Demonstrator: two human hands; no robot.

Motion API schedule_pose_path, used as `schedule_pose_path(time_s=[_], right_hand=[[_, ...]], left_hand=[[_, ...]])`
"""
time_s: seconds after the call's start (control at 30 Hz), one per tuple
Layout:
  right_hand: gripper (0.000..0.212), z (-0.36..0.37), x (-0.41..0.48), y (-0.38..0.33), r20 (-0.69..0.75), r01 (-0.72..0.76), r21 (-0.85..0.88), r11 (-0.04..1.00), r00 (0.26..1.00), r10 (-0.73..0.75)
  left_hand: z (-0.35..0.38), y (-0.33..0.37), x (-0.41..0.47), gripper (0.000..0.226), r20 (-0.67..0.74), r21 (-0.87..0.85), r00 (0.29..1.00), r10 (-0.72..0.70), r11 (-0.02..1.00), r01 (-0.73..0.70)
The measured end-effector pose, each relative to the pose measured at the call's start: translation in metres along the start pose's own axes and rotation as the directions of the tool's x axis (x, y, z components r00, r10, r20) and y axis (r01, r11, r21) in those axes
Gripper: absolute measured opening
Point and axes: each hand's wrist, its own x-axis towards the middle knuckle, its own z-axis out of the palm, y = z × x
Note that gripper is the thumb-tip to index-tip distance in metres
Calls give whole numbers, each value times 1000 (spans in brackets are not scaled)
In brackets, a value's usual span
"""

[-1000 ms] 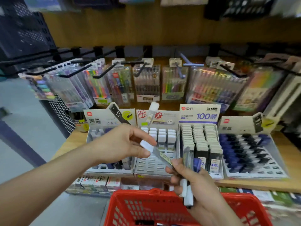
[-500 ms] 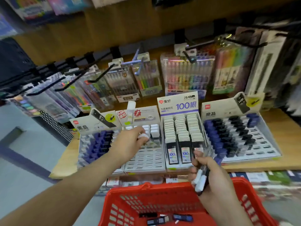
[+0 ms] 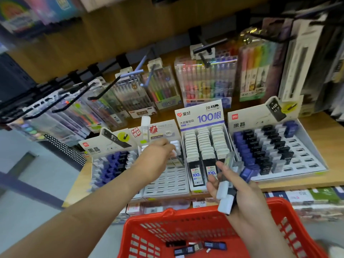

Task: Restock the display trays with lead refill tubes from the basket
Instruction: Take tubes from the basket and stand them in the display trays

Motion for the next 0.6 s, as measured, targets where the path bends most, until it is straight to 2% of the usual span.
schedule_pose_path(time_s=[0.07,0.17,0.33,0.6], right_hand=[[36,0,-1,1,-11,6,-11,1000,1000,-6],[48,1,-1,2,-11,-5,-5,1000,1000,5],[32,-3,2,3,-17,-20,-22,1000,1000,20],[23,-5,4,2,-51,-5,-103,995,999,0]], left_hand=[[2,2,0,29,-37,16,999,10,1000,-10],[-1,5,-1,20,-88,19,996,9,1000,-8],[7,5,4,5,-147,2,984,97,995,-98],[10,18,1,12,-216,-120,971,-101,990,76]])
